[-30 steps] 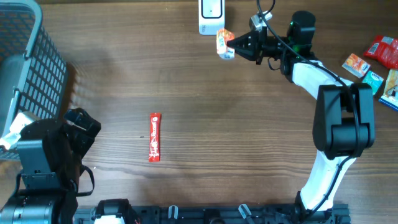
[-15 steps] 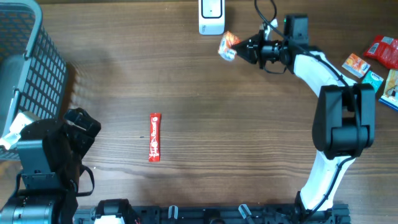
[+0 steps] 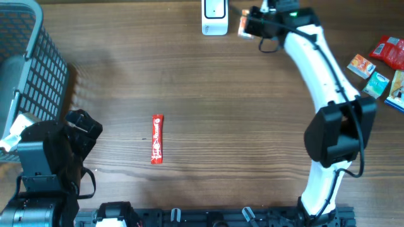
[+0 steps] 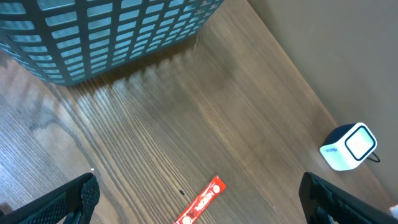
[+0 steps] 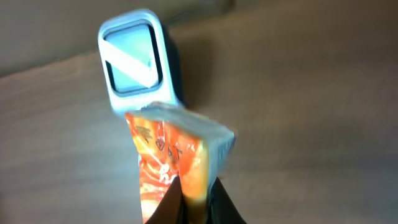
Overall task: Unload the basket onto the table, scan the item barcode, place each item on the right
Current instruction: 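Hold the Kleenex pack's barcode under the scanner with right gripper, then carry the Kleenex pack right and release it at the table's right edge, then reach the right gripper to the red Nescafe stick and grasp it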
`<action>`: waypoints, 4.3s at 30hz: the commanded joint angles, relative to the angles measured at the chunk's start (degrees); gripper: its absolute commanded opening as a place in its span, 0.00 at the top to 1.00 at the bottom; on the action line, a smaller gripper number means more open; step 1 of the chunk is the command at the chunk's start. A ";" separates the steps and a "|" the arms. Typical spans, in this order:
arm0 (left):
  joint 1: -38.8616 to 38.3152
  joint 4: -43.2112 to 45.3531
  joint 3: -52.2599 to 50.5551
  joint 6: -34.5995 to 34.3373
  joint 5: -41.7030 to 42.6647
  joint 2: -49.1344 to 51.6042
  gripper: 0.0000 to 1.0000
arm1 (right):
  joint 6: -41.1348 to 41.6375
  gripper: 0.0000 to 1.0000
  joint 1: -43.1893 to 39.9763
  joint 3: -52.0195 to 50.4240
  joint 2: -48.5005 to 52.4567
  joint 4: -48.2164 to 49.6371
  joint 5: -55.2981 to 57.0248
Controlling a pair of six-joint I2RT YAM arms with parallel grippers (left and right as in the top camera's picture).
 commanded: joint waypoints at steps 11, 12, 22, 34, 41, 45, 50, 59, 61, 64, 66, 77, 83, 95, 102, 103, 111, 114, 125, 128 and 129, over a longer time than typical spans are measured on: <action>0.46 0.11 0.22 -0.52 0.07 0.00 0.00 | -52.81 0.95 14.36 1.03 12.02 39.10 30.60; 0.46 0.11 0.22 -0.52 0.07 0.00 0.00 | -56.57 0.95 14.53 1.03 13.22 40.85 31.36; 0.46 0.11 0.22 -0.52 0.04 0.00 0.00 | -70.64 0.96 15.08 1.03 19.85 49.31 36.83; 0.46 0.11 0.22 -0.52 0.07 0.00 0.00 | -78.20 0.96 10.12 1.03 18.86 59.84 48.04; 0.46 0.11 0.22 -0.52 0.07 0.00 0.00 | -66.88 0.96 -3.63 1.03 18.32 55.41 68.63; 0.46 0.11 0.22 -0.52 0.04 0.00 0.00 | -50.75 0.96 -12.63 1.03 18.32 43.28 82.95; 0.46 0.11 0.22 -0.52 0.07 0.00 0.00 | -40.98 0.96 -20.72 1.01 18.32 24.98 85.02; 0.46 0.11 0.22 -0.52 0.07 0.00 0.00 | -23.56 0.95 -25.42 1.01 18.32 1.18 71.47; 0.46 0.11 0.22 -0.52 0.07 0.00 0.00 | -20.96 0.94 -26.16 1.01 18.32 -1.20 69.94; 0.46 0.11 0.22 -0.52 0.07 0.00 0.00 | -17.11 0.96 -27.69 1.03 18.32 -4.72 69.11; 0.46 0.11 0.22 -0.52 0.07 0.00 0.00 | -15.78 0.96 -29.07 1.01 18.32 -6.88 66.62; 0.46 0.11 0.22 -0.52 0.07 0.00 0.00 | -12.35 0.00 -33.44 1.25 18.14 -10.56 60.89; 0.46 0.11 0.22 -0.52 0.04 0.00 0.00 | -13.81 0.00 -33.31 3.56 13.40 -11.26 46.71; 0.46 0.11 0.22 -0.52 0.07 0.00 0.00 | -13.60 0.00 -30.69 3.82 -7.82 -10.69 -17.25; 0.46 0.11 0.22 -0.52 0.04 0.00 0.00 | -4.83 0.00 -20.70 2.86 -9.09 -15.76 -48.94; 0.46 0.11 0.22 -0.52 0.04 0.00 0.00 | -4.85 0.00 -18.14 2.47 -9.09 -17.68 -47.76; 0.46 0.11 0.22 -0.52 0.07 0.00 0.00 | 1.14 0.00 7.30 -6.12 -9.09 -20.02 -26.38; 0.46 0.11 0.22 -0.52 0.04 0.00 0.00 | 12.15 0.00 16.24 -10.99 -9.09 -16.39 -16.76; 0.46 0.11 0.22 -0.52 0.07 0.00 0.00 | 26.95 0.13 37.05 -22.58 -8.15 -3.10 -12.85; 0.46 0.11 0.22 -0.52 0.07 0.00 0.00 | 27.10 0.17 39.93 -22.58 -5.95 -2.60 -12.92; 0.46 0.11 0.22 -0.52 0.07 0.00 0.00 | 26.77 0.18 40.59 -22.56 -5.05 -2.51 -12.92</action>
